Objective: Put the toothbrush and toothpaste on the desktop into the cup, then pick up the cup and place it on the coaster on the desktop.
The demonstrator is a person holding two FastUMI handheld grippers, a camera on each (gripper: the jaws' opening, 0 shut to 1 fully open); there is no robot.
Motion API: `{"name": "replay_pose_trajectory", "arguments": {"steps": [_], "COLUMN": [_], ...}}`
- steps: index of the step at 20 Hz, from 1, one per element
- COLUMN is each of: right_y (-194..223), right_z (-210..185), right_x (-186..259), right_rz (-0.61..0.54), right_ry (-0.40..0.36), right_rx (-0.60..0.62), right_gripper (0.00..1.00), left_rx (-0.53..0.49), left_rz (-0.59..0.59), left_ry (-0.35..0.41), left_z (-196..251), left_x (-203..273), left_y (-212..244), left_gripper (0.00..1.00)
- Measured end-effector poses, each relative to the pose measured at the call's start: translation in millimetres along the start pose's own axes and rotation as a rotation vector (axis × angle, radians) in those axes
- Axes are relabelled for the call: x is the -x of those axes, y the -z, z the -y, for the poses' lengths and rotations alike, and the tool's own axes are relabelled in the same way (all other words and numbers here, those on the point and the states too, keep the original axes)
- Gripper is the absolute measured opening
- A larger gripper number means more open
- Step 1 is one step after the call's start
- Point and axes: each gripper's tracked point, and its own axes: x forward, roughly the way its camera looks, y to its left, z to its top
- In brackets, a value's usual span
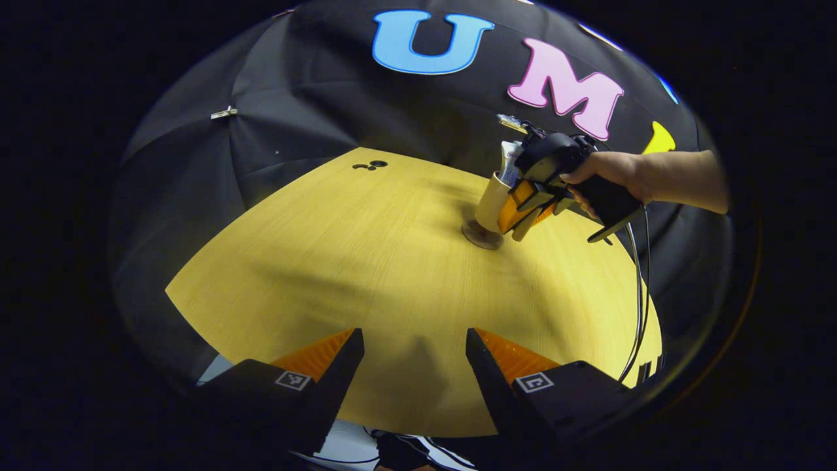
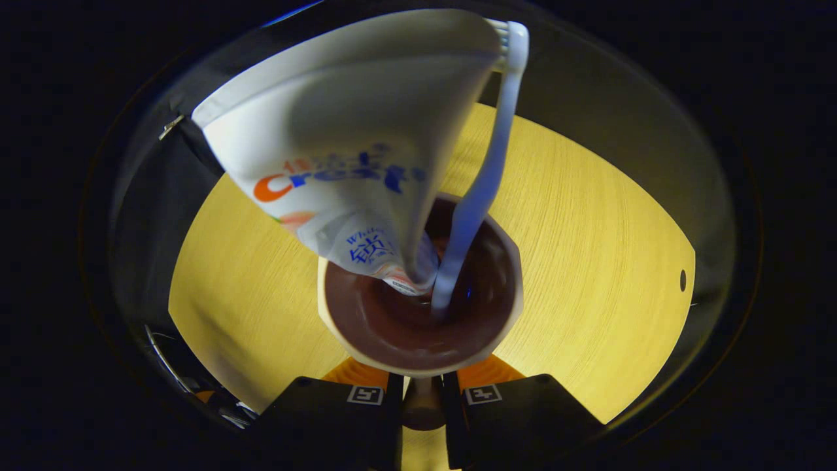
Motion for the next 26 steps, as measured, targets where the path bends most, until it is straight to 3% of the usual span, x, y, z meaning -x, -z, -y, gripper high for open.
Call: {"name": "replay_pose_trajectory", "arguments": {"steps": [4,5,6,8,9,16,18,19,20,21,23,26], "right_y": [3,4,5,7,9,9,1,-1,-3,-4,-4,8], "right_z": [-2,-3,-5,-3,-4,-5,-9,-12,-13,-15,-16,-3], "right_x": [-7,-9,-10,-11,-14,-9,0,8,17,25,37,71], "right_rz": [-0.019,-0.029,-0.04,-0.056,-0.06,-0.054,-0.017,0.0,0.017,0.036,0.074,0.145], "right_ry": [0.023,0.02,0.014,0.01,0.012,-0.01,-0.045,-0.066,-0.083,-0.102,-0.123,-0.126], "right_rx": [0.026,0.025,0.018,0.01,0.017,-0.006,-0.02,-0.034,-0.049,-0.066,-0.101,-0.13], "right_gripper": [0.24,0.36,0.3,0.3,0.3,0.34,0.48,0.69,0.66,0.86,0.96,0.99], "left_rx": [0.006,0.001,-0.005,-0.018,-0.025,-0.048,-0.055,-0.061,-0.068,-0.077,-0.098,-0.12], "left_rz": [-0.007,-0.008,-0.012,-0.016,-0.018,-0.028,-0.023,-0.02,-0.018,-0.017,-0.012,0.002], "left_ry": [-0.012,-0.013,-0.014,-0.014,-0.014,-0.014,-0.007,-0.002,0.003,0.01,0.027,0.065], "left_z": [-9,-9,-9,-9,-9,-9,-7,-6,-3,1,7,21], "left_x": [2,3,4,5,5,3,2,2,2,1,2,6], "left_y": [5,6,6,8,8,12,11,9,6,4,-1,-12], "left_gripper": [0.98,0.98,0.98,0.92,0.97,0.98,0.98,0.97,0.97,0.97,0.97,0.98]}}
